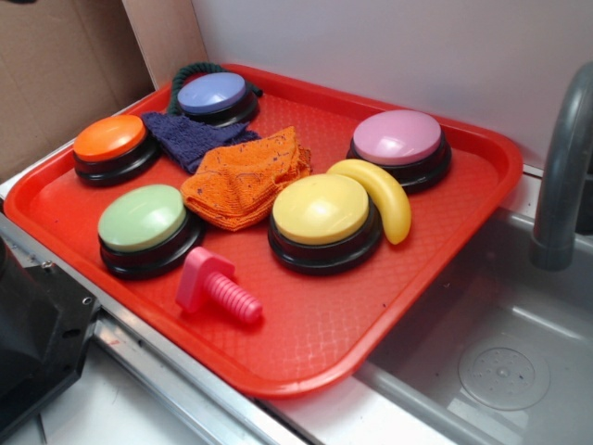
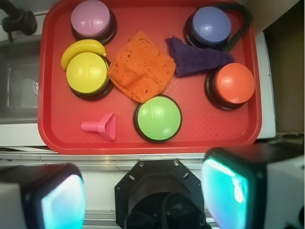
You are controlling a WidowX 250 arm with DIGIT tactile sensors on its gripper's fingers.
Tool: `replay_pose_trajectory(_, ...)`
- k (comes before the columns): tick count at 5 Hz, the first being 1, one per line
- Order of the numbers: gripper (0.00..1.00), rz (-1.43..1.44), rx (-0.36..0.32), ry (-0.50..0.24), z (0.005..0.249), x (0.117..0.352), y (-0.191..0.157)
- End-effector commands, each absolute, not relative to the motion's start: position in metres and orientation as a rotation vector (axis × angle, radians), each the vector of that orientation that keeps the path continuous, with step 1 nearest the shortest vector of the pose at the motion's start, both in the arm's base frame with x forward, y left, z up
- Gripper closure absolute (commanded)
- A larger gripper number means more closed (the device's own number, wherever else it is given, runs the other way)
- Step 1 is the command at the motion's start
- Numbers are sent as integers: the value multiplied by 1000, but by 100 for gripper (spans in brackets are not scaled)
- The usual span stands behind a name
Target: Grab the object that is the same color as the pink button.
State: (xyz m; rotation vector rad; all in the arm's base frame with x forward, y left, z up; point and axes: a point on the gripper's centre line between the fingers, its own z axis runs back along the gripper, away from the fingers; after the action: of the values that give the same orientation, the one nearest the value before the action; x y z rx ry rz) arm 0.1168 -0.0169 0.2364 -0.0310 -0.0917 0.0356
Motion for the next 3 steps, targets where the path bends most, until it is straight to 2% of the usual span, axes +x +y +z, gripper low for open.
replay_pose_trajectory(1,0,36,-31,-92,236,117,-17)
replay_pose_trajectory(3,0,-79,-123,-81,196,130,-49)
